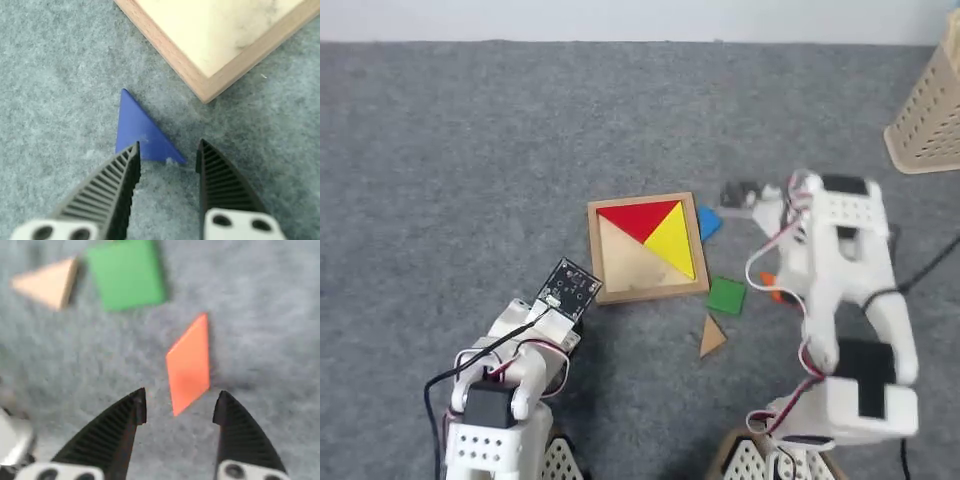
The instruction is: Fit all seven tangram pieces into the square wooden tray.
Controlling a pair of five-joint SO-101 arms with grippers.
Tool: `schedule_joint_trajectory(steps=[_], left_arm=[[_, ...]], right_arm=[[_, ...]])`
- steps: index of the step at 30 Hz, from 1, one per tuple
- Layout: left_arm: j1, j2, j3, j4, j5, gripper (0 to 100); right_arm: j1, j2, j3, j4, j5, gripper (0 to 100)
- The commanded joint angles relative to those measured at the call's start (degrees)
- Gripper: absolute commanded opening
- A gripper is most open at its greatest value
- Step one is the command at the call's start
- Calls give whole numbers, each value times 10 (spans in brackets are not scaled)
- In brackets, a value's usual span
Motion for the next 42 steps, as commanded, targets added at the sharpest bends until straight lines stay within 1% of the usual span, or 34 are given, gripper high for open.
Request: schedule_joint_trajectory(steps=[1,5,11,16,18,23,24,29,31,35,42], left_arm=[[1,-7,-6,3,4,176],[1,-7,-6,3,4,176],[1,-7,-6,3,4,176],[1,-7,-6,3,4,176],[1,-7,-6,3,4,176],[1,-7,-6,3,4,176],[1,-7,-6,3,4,176],[1,-7,-6,3,4,176],[1,-7,-6,3,4,176],[1,-7,-6,3,4,176],[1,-7,-6,3,4,176]], right_arm=[[22,-56,78,-87,28,220],[16,-40,102,-134,16,220],[-8,29,95,-181,5,217],[-22,78,56,-182,-76,214],[-27,87,45,-182,-106,180],[-30,94,18,-182,-165,20],[-30,94,13,-182,-175,1],[-42,93,-29,-176,-238,16],[-63,93,-65,-142,-266,16],[-135,93,-160,-60,-331,16],[-285,99,-306,4,-458,17]])
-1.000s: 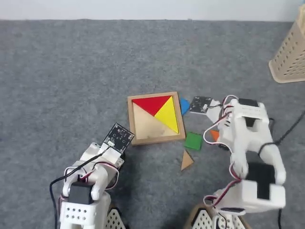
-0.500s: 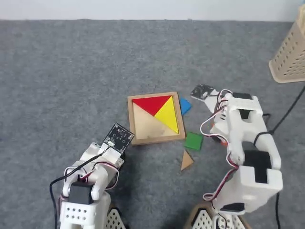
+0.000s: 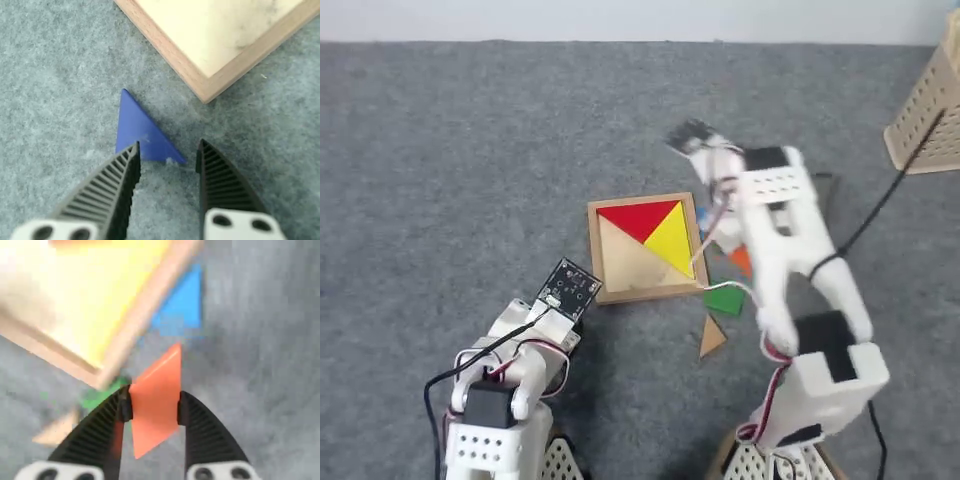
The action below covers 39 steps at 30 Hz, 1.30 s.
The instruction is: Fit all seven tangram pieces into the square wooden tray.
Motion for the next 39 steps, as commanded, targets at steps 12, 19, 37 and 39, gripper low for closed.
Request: schedule_joint_trajectory(steps=[12,19,37,39], left_arm=[[1,-7,-6,3,4,176],[1,-7,-6,3,4,176],[1,-7,-6,3,4,176],[1,-7,-6,3,4,176]], right_arm=[[-201,156,-259,-18,-185,19],[-209,259,-370,-12,-188,31],[-197,239,-375,33,-193,73],[-174,198,-375,54,-194,0]])
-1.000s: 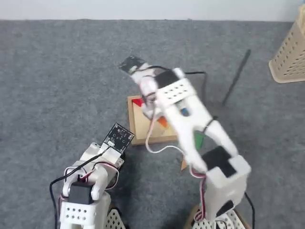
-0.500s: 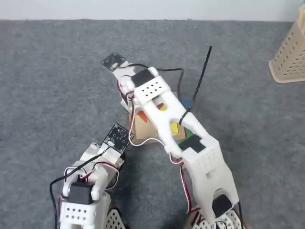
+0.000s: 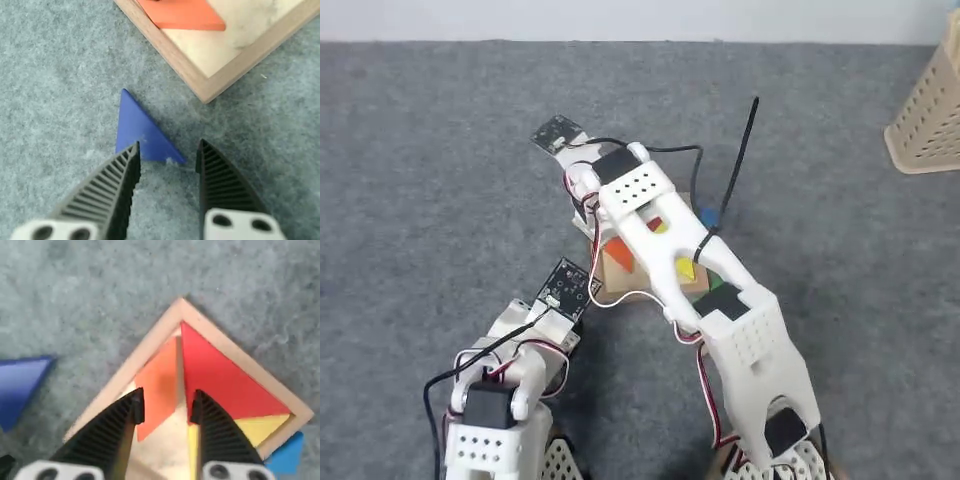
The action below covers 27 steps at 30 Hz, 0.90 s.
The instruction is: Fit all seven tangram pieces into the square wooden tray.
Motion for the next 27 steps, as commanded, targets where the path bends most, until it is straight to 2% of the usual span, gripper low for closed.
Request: schedule_joint_trajectory(steps=[1,6,9,19,23,27], left_arm=[[1,-7,-6,3,4,176],[2,-7,-6,3,4,176],[3,-7,-6,3,4,176],[1,-7,-6,-46,4,176],[-2,-7,-6,-33,3,175],[-79,-7,-6,-35,-51,175]], right_arm=[[45,-108,-33,44,-7,20],[116,-207,-27,138,-22,6],[147,-267,48,147,-18,6],[196,-590,635,-131,36,6],[193,-632,698,-140,51,6],[182,-607,687,-147,47,6]])
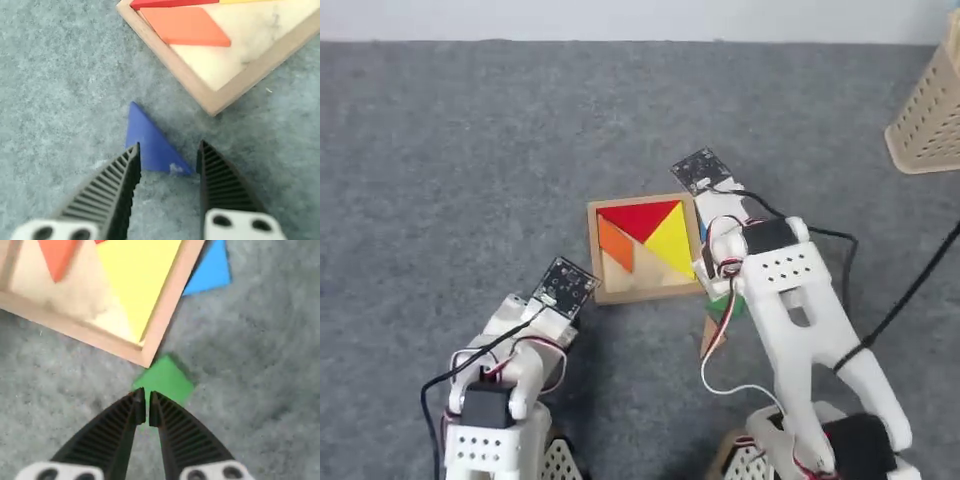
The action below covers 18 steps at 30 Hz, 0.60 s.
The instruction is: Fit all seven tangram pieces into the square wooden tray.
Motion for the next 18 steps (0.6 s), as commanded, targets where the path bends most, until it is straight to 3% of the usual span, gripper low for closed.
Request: schedule_joint_trajectory(steps=[1,11,18], left_arm=[[-98,-7,-6,-9,-69,175],[-283,-7,-6,-8,-86,175],[-303,-7,-6,-5,-86,175]], right_arm=[[-19,-3,-17,-12,5,6],[-139,236,-218,-106,-128,6],[-175,415,-389,-114,-131,6]])
